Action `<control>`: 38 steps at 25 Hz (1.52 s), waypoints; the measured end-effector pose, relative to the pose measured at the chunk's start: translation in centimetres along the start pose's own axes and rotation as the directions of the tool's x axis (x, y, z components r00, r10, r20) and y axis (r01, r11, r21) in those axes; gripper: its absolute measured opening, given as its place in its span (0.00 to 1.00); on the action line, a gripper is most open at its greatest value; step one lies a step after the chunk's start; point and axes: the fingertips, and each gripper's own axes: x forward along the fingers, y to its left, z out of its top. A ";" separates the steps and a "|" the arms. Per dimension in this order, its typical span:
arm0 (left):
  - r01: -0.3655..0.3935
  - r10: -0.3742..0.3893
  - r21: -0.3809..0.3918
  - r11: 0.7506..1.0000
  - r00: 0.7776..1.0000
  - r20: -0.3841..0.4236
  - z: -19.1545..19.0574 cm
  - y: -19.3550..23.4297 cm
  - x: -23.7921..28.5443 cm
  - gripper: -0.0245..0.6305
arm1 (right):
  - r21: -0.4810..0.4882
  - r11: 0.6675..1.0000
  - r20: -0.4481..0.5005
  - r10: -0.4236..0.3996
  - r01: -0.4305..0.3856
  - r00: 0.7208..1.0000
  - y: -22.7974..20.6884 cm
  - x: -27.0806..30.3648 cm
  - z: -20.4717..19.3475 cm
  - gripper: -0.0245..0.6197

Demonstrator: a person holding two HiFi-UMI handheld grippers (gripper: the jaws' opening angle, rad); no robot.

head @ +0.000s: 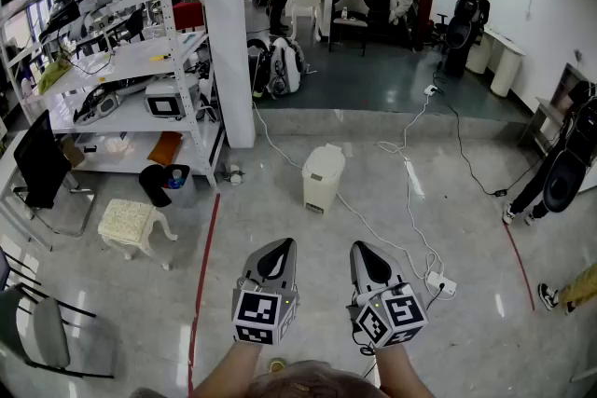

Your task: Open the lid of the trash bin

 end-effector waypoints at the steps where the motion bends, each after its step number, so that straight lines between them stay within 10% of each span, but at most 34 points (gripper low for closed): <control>1: 0.000 0.000 -0.001 1.000 1.000 -0.001 -0.1 0.0 0.1 0.03 | 0.001 1.000 -0.001 0.000 0.000 1.000 -0.1 0.0 -0.1 0.09; 38: -0.050 0.050 0.012 0.999 0.999 -0.005 -1.0 -1.8 5.4 0.03 | 0.047 0.999 0.000 0.012 -0.012 1.000 -7.4 -0.5 -0.8 0.09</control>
